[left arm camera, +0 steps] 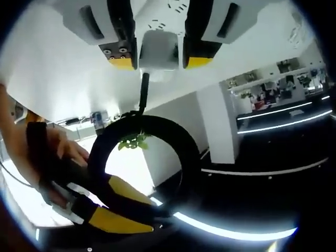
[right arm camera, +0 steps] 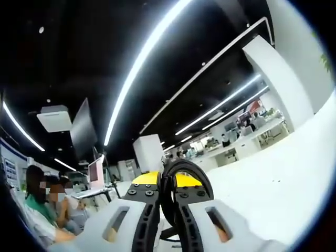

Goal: Straighten the power strip on the desk, plug the charger into it

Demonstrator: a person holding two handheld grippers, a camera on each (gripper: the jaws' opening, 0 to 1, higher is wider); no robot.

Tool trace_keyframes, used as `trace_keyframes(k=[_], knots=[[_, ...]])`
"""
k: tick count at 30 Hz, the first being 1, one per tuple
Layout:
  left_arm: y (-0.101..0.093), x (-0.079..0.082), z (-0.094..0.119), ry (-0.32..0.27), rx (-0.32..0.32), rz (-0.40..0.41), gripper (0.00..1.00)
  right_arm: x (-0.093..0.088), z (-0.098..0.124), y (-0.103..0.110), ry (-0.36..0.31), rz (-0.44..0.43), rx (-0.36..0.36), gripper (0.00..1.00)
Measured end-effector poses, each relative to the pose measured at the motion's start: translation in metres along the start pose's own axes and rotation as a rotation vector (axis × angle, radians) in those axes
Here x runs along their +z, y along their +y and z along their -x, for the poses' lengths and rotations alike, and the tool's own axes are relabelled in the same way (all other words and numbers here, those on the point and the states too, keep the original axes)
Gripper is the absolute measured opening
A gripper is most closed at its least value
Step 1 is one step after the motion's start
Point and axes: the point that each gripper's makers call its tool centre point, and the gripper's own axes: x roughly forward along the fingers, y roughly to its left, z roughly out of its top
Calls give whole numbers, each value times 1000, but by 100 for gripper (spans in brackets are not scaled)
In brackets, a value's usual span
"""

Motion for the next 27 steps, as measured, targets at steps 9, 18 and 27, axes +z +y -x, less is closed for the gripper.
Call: trace_keyframes(k=[9,18,27], knots=[[-1,-2,-1,16,-15,-30,27,-3,-3,0,12,13,-7,6],[-2,-9,1,71,-99,-45,26,-10,-6,-2,35,27,-17,6],[1,-16,5,129,-235,3,26,-14,-20,-6,74,33,-20,6]])
